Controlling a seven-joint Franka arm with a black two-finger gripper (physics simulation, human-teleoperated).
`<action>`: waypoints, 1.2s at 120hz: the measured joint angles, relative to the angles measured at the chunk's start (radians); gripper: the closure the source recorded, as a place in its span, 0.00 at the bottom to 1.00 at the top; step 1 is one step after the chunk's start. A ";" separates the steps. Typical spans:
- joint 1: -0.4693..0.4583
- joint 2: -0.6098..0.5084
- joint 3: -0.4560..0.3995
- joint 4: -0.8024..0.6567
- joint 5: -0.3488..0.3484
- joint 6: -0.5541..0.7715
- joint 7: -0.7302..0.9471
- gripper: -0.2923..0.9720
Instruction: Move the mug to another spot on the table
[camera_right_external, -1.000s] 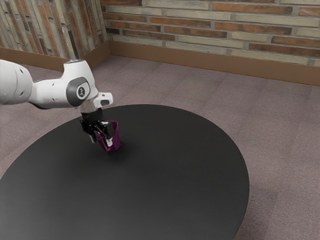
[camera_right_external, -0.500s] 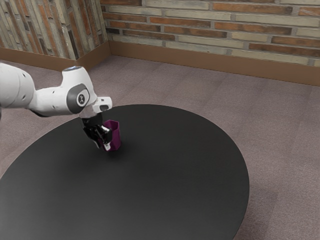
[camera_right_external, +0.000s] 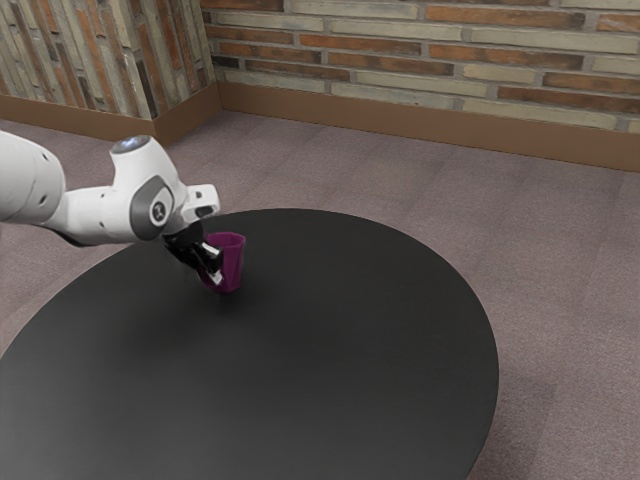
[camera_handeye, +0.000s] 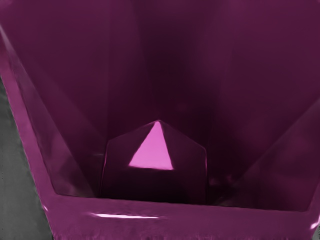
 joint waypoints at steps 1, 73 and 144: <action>0.000 -0.002 0.000 -0.004 0.000 0.004 0.000 0.71; 0.000 -0.191 -0.073 -0.326 -0.055 0.127 -0.011 0.73; -0.004 -0.312 -0.172 -0.543 -0.159 0.195 -0.006 0.65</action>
